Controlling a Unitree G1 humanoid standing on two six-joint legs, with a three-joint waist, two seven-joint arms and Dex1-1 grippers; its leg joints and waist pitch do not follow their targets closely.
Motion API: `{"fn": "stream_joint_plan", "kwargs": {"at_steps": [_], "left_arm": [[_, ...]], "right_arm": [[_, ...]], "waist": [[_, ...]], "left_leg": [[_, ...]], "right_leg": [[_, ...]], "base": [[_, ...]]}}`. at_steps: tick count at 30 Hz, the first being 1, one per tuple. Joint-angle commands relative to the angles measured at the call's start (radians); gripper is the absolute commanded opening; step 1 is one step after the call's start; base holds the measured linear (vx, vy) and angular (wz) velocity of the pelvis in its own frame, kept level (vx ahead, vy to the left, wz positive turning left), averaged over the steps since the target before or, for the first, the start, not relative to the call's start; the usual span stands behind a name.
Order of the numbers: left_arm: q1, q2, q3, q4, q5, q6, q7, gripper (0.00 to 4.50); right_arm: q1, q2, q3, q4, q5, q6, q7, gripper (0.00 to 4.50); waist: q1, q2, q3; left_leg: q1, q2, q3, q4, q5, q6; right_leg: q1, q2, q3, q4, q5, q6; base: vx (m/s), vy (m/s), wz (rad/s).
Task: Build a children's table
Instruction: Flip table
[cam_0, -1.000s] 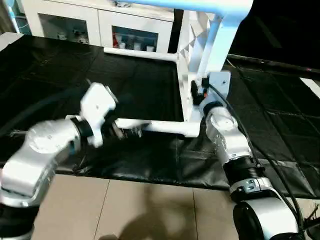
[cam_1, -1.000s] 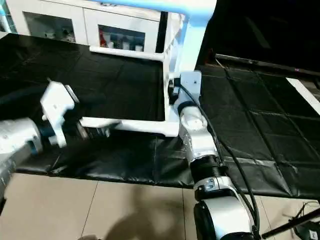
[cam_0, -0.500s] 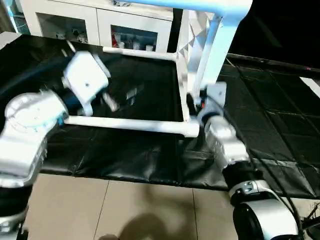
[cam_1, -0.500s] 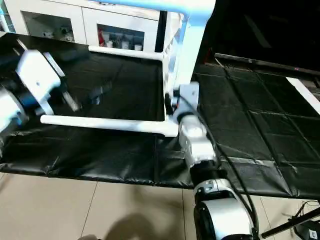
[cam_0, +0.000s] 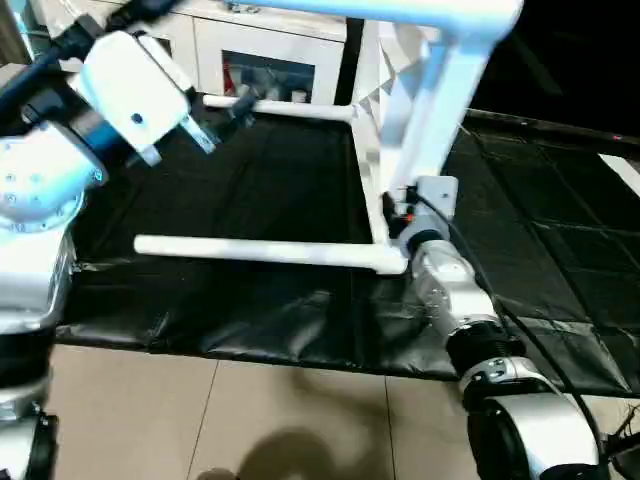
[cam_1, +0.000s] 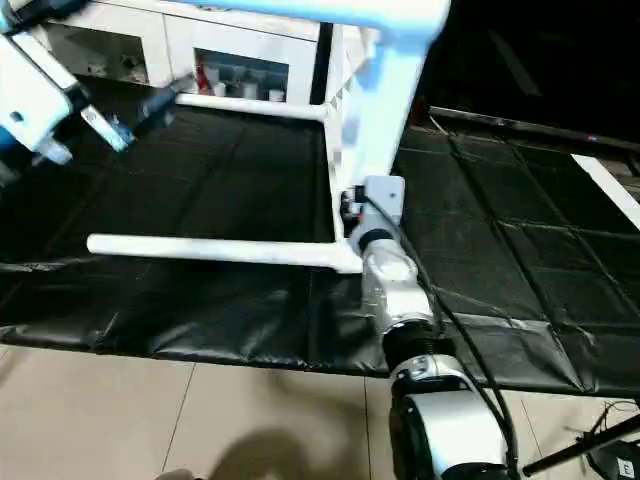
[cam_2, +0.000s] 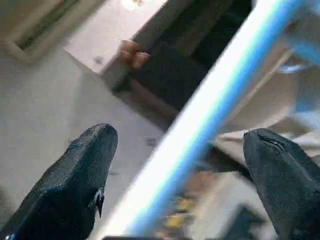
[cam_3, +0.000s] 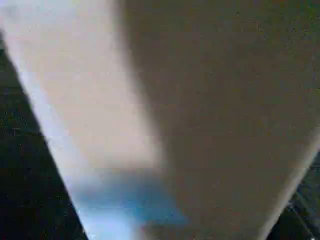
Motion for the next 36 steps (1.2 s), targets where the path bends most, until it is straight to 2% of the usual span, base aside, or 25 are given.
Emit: {"fn": "stream_joint_plan", "kwargs": {"at_steps": [1, 4, 5, 7, 9, 17, 19, 20, 21, 23, 24, 28, 29, 33, 34, 36], "left_arm": [[-0.044, 0.028, -0.03, 0.07, 0.089, -0.045, 0.037, 4.5], [-0.107, 0.059, -0.051, 0.18, 0.168, -0.083, 0.079, 4.5], [-0.126, 0.063, -0.056, 0.211, 0.188, -0.085, 0.092, 4.5], [-0.162, 0.071, -0.072, 0.262, 0.23, -0.095, 0.119, 4.5], [-0.19, 0.082, -0.093, 0.304, 0.277, -0.096, 0.14, 4.5], [-0.257, 0.078, -0.141, 0.462, 0.35, -0.141, 0.167, 4.5], [-0.269, 0.071, -0.146, 0.482, 0.349, -0.154, 0.166, 4.5], [-0.276, 0.067, -0.148, 0.494, 0.346, -0.161, 0.163, 4.21], [-0.276, 0.056, -0.146, 0.491, 0.331, -0.165, 0.155, 4.14], [-0.266, 0.042, -0.15, 0.477, 0.316, -0.172, 0.149, 4.09], [-0.266, 0.042, -0.15, 0.477, 0.316, -0.172, 0.149, 3.95], [-0.226, 0.023, -0.153, 0.447, 0.298, -0.161, 0.14, 3.6], [-0.199, 0.006, -0.149, 0.435, 0.277, -0.164, 0.132, 3.48], [-0.177, 0.0, -0.136, 0.439, 0.276, -0.154, 0.139, 3.13], [-0.171, 0.001, -0.125, 0.449, 0.273, -0.146, 0.144, 3.13], [-0.159, 0.013, -0.096, 0.461, 0.273, -0.116, 0.17, 2.77]], "right_arm": [[-0.024, -0.009, -0.009, 0.018, 0.009, -0.021, 0.016, 1.94], [-0.029, -0.01, -0.012, 0.022, 0.007, -0.031, 0.016, 1.94], [-0.03, -0.011, -0.013, 0.023, 0.006, -0.034, 0.015, 1.93], [-0.033, -0.013, -0.013, 0.023, 0.002, -0.041, 0.013, 1.93], [-0.035, -0.014, -0.014, 0.025, 0.0, -0.046, 0.013, 1.93], [-0.041, -0.024, 0.0, 0.024, -0.014, -0.077, 0.026, 1.93], [-0.041, -0.025, 0.003, 0.023, -0.017, -0.078, 0.028, 1.93], [-0.041, -0.025, 0.004, 0.023, -0.018, -0.078, 0.028, 1.93], [-0.041, -0.026, 0.004, 0.02, -0.019, -0.078, 0.027, 1.93], [-0.041, -0.029, 0.004, 0.015, -0.023, -0.077, 0.022, 1.93], [-0.041, -0.029, 0.004, 0.015, -0.023, -0.077, 0.022, 1.93], [-0.048, -0.042, 0.005, 0.006, -0.034, -0.072, 0.01, 1.93], [-0.061, -0.063, 0.008, -0.007, -0.045, -0.064, 0.004, 1.93], [-0.078, -0.087, 0.008, -0.025, -0.051, -0.065, 0.011, 1.93], [-0.084, -0.096, 0.009, -0.034, -0.054, -0.067, 0.016, 1.93], [-0.104, -0.127, 0.01, -0.066, -0.062, -0.077, 0.025, 1.93]], "waist": [[-0.004, 0.029, -0.061], [-0.004, 0.032, -0.062], [-0.003, 0.044, -0.061], [-0.005, 0.04, -0.061], [-0.002, 0.042, -0.062], [-0.001, 0.047, -0.062], [0.0, 0.046, -0.064], [0.0, 0.046, -0.063], [0.001, 0.051, -0.064], [0.001, 0.047, -0.064], [0.002, 0.051, -0.064], [0.003, 0.049, -0.062], [0.001, 0.041, -0.063], [0.006, 0.045, -0.063], [0.006, 0.044, -0.061], [0.006, 0.041, -0.062]], "left_leg": [[0.025, 0.022, -0.004, -0.07, -0.225, -0.088], [0.027, 0.022, -0.004, -0.07, -0.225, -0.093], [0.028, 0.021, -0.005, -0.07, -0.236, -0.098], [0.028, 0.023, -0.006, -0.071, -0.25, -0.102], [0.029, 0.025, -0.006, -0.07, -0.241, -0.102], [0.028, 0.025, -0.007, -0.071, -0.229, -0.095], [0.028, 0.025, -0.006, -0.07, -0.217, -0.092], [0.027, 0.024, -0.006, -0.07, -0.211, -0.09], [0.027, 0.024, -0.006, -0.07, -0.205, -0.09], [0.028, 0.025, -0.005, -0.07, -0.201, -0.088], [0.029, 0.025, -0.005, -0.069, -0.201, -0.089], [0.028, 0.025, -0.004, -0.069, -0.206, -0.087], [0.028, 0.025, -0.003, -0.069, -0.207, -0.085], [0.027, 0.024, -0.001, -0.067, -0.186, -0.077], [0.026, 0.023, -0.001, -0.067, -0.186, -0.075], [0.025, 0.023, -0.001, -0.066, -0.185, -0.073]], "right_leg": [[0.037, -0.067, 0.048, -0.068, -0.15, -0.102], [0.036, -0.069, 0.049, -0.064, -0.139, -0.112], [0.034, -0.07, 0.05, -0.064, -0.142, -0.117], [0.035, -0.07, 0.049, -0.066, -0.144, -0.123], [0.035, -0.073, 0.05, -0.062, -0.117, -0.137], [0.037, -0.075, 0.049, -0.061, -0.09, -0.156], [0.04, -0.075, 0.049, -0.058, -0.062, -0.163], [0.04, -0.074, 0.049, -0.058, -0.056, -0.165], [0.041, -0.075, 0.05, -0.057, -0.043, -0.169], [0.041, -0.075, 0.049, -0.056, -0.03, -0.174], [0.041, -0.075, 0.049, -0.056, -0.024, -0.178], [0.042, -0.077, 0.05, -0.056, -0.041, -0.18], [0.043, -0.075, 0.05, -0.057, -0.044, -0.178], [0.043, -0.074, 0.05, -0.056, -0.042, -0.174], [0.043, -0.074, 0.05, -0.057, -0.046, -0.172], [0.044, -0.075, 0.05, -0.057, -0.058, -0.169]], "base": [[0.0, 0.0, 0.0], [0.0, 0.0, 0.0], [0.0, 0.0, 0.0], [0.0, 0.0, 0.0], [0.0, 0.0, 0.0], [0.0, 0.0, 0.0], [0.0, 0.0, 0.0], [0.0, 0.0, 0.0], [0.0, 0.0, 0.0], [0.0, 0.0, 0.0], [0.0, 0.0, 0.0], [0.0, 0.0, 0.0], [0.0, 0.0, 0.0], [0.0, 0.0, 0.0], [0.0, 0.0, 0.0], [0.0, 0.0, 0.0]]}}
